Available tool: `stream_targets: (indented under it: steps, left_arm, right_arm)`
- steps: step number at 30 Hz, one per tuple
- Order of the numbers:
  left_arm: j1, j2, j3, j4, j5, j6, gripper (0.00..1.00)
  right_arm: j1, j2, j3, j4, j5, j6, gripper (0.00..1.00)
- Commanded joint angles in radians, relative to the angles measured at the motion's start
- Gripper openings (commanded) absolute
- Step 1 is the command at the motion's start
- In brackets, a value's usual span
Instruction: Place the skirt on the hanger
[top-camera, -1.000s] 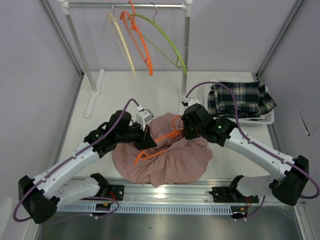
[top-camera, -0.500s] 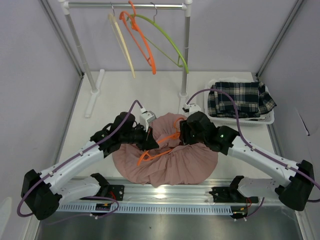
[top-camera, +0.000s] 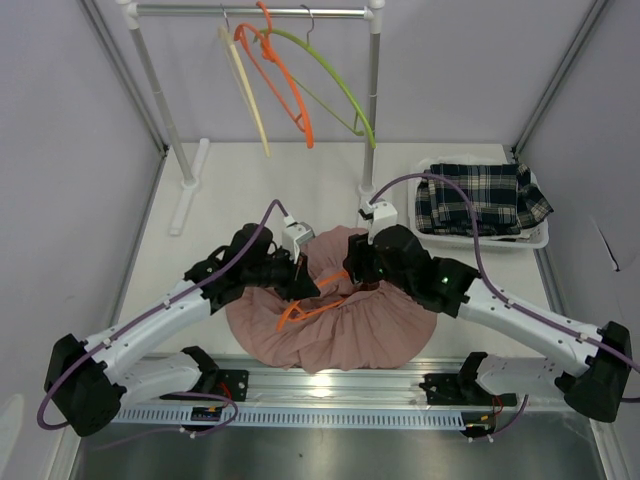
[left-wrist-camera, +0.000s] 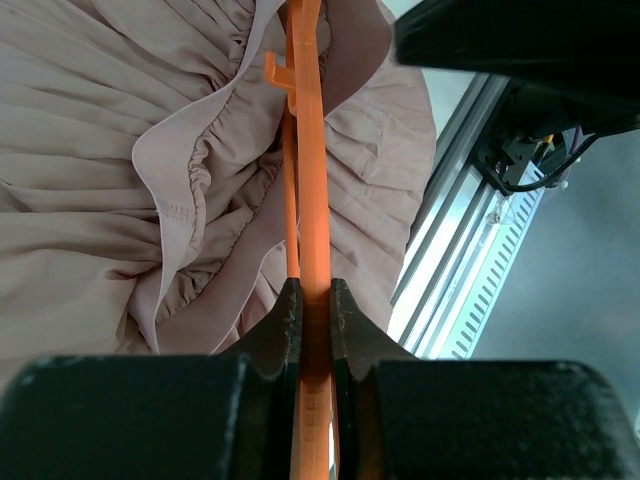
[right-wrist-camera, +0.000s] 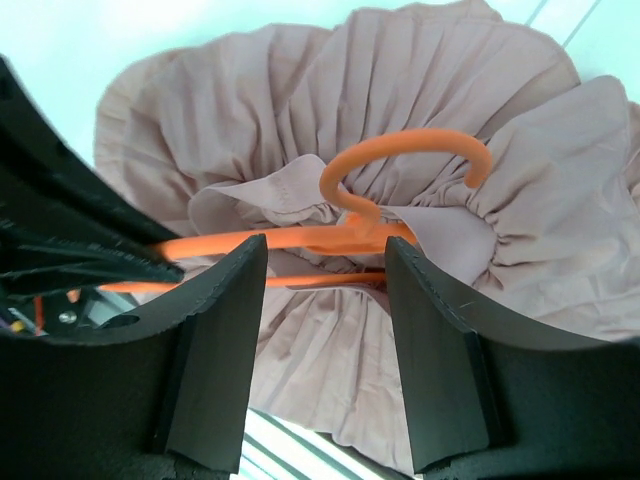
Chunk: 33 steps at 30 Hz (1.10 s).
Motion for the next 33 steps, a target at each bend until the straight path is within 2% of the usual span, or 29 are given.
stream_targets:
  steps: [1,10,15,19,26,27,29,33]
  left_arm:
    - [-0.014,0.008,0.015,0.053,0.039,-0.011,0.0]
    - [-0.022,0.008,0.027,0.041,0.02,-0.011,0.0]
    - [-0.028,0.003,0.03,0.036,0.007,-0.011,0.0]
    - [-0.03,0.002,0.031,0.033,-0.006,-0.015,0.0]
    - [-0.03,0.006,0.035,0.026,-0.033,-0.024,0.0]
    - [-0.031,0.006,0.036,0.024,-0.044,-0.025,0.0]
    - [-0.03,0.002,0.039,0.015,-0.059,-0.03,0.01]
    - [-0.03,-0.008,0.041,0.001,-0.091,-0.034,0.09]
  right_arm:
    - [0.003,0.037,0.002,0.078,0.046,-0.019,0.56]
    - [0.003,0.106,-0.009,0.094,0.069,0.003,0.54]
    - [0.003,0.1,-0.05,0.115,0.077,0.019,0.49]
    - [0.003,0.105,-0.069,0.132,0.077,0.026,0.39]
    - [0.002,0.108,-0.086,0.138,0.091,0.026,0.1]
    - [0.001,0.106,-0.087,0.141,0.092,0.024,0.02]
    - [0.001,0.1,-0.098,0.149,0.094,0.02,0.0]
    - [-0.002,0.063,-0.126,0.179,0.098,0.012,0.0]
